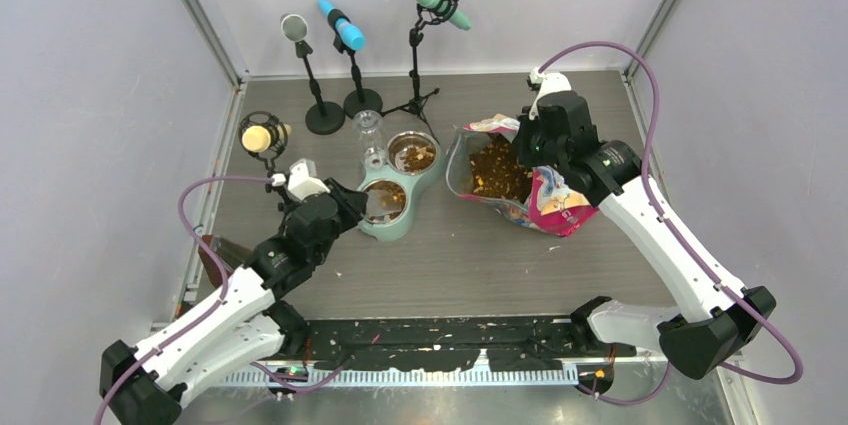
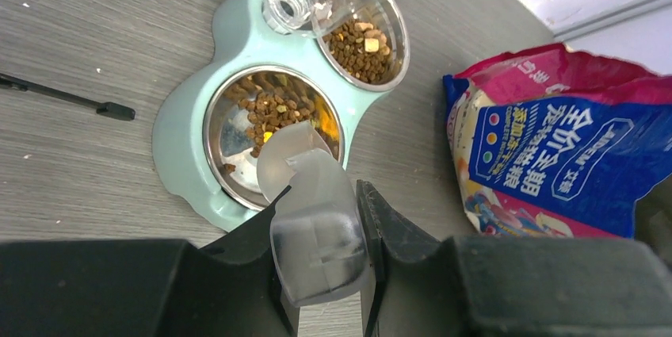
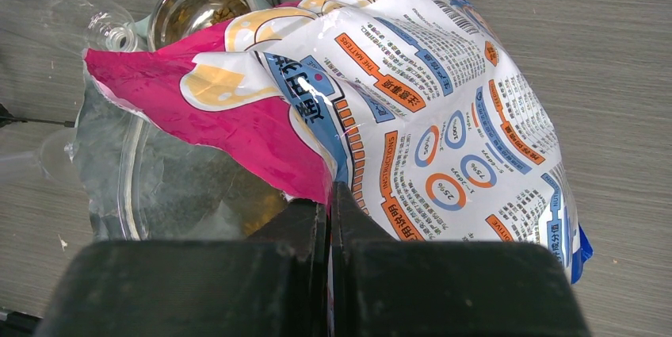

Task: Serve the pet food
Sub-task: Pour the pet food into the pet food bowl.

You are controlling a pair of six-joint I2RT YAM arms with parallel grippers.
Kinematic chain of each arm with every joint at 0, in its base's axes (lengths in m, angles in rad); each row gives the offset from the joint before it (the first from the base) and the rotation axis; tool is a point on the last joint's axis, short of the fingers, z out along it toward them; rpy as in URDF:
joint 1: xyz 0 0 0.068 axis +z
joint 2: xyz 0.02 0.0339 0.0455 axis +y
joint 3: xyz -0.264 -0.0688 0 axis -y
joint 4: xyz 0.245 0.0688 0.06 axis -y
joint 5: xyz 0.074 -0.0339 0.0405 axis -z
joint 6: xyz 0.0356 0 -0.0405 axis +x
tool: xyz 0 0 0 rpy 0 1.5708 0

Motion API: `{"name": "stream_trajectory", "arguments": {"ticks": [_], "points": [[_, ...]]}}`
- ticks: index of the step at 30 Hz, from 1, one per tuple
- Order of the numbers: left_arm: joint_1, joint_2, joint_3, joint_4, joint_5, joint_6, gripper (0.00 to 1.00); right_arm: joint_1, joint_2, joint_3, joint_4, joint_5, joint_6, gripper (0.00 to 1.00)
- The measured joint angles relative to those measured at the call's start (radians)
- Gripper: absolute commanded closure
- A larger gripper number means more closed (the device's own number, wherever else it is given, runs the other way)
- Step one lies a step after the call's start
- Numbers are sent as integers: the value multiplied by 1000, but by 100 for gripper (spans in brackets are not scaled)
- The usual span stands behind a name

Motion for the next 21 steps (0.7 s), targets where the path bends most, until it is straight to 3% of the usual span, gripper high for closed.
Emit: {"name": "stream_trajectory", "arguments": {"ticks": [11,21], "points": [[-97,141,80,5,-90,145,100,0,0,0,1,0,0,95],[-105,71,153,-45,-129,199,100,-6,-4,0,1,0,0,95]]}}
